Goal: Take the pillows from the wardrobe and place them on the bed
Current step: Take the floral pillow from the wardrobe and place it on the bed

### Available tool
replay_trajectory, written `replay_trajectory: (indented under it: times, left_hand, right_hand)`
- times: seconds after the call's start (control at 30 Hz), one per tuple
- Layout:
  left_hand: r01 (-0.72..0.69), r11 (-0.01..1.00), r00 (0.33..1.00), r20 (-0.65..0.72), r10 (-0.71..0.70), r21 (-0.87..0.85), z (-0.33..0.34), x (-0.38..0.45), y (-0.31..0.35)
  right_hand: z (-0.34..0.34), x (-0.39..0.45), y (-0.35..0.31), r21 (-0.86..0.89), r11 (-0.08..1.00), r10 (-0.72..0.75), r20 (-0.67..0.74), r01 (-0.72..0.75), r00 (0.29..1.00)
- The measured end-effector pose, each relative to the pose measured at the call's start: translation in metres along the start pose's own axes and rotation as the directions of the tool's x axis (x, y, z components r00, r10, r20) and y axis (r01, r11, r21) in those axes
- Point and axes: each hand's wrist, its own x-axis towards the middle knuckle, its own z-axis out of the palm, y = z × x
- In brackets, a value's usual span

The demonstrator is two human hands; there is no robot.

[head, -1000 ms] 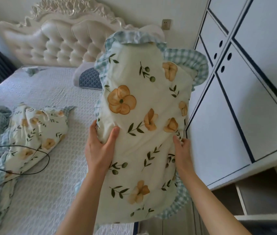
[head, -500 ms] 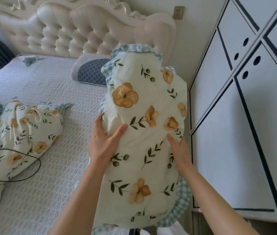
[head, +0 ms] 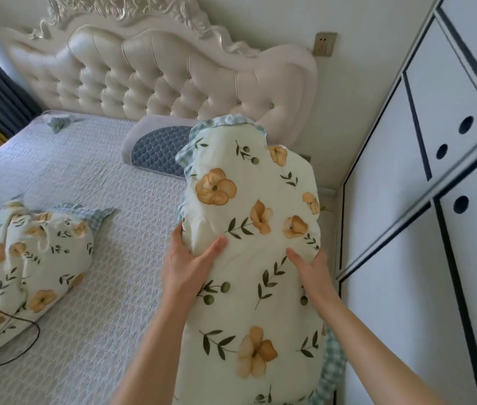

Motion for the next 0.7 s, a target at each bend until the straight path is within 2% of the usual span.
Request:
replay_trajectory:
  times: [0.23, 0.4, 0.7]
  left_hand:
    - [0.028, 1.000, 0.999, -0.036, -0.027, 0.010, 0.037, 0.084, 0.039]
    - [0.002, 0.999, 0.997, -0.082, -0.006, -0.048, 0.054, 0.169, 0.063]
    - [-0.064, 0.998, 0.995, -0.078, 0.062, -0.028, 0.054, 0.308, 0.099]
  right_hand:
    - [0.012, 0.097, -0.036, -0.072, 0.997, 0.023, -0.074, -0.028, 0.997]
    - [0.032, 0.177, -0.067, -0.137, 0.988, 0.060, -0.080, -0.071, 0.995]
    - [0.093, 0.292, -0.110, -0.061, 0.992, 0.115, 0.088, -0.110, 0.989]
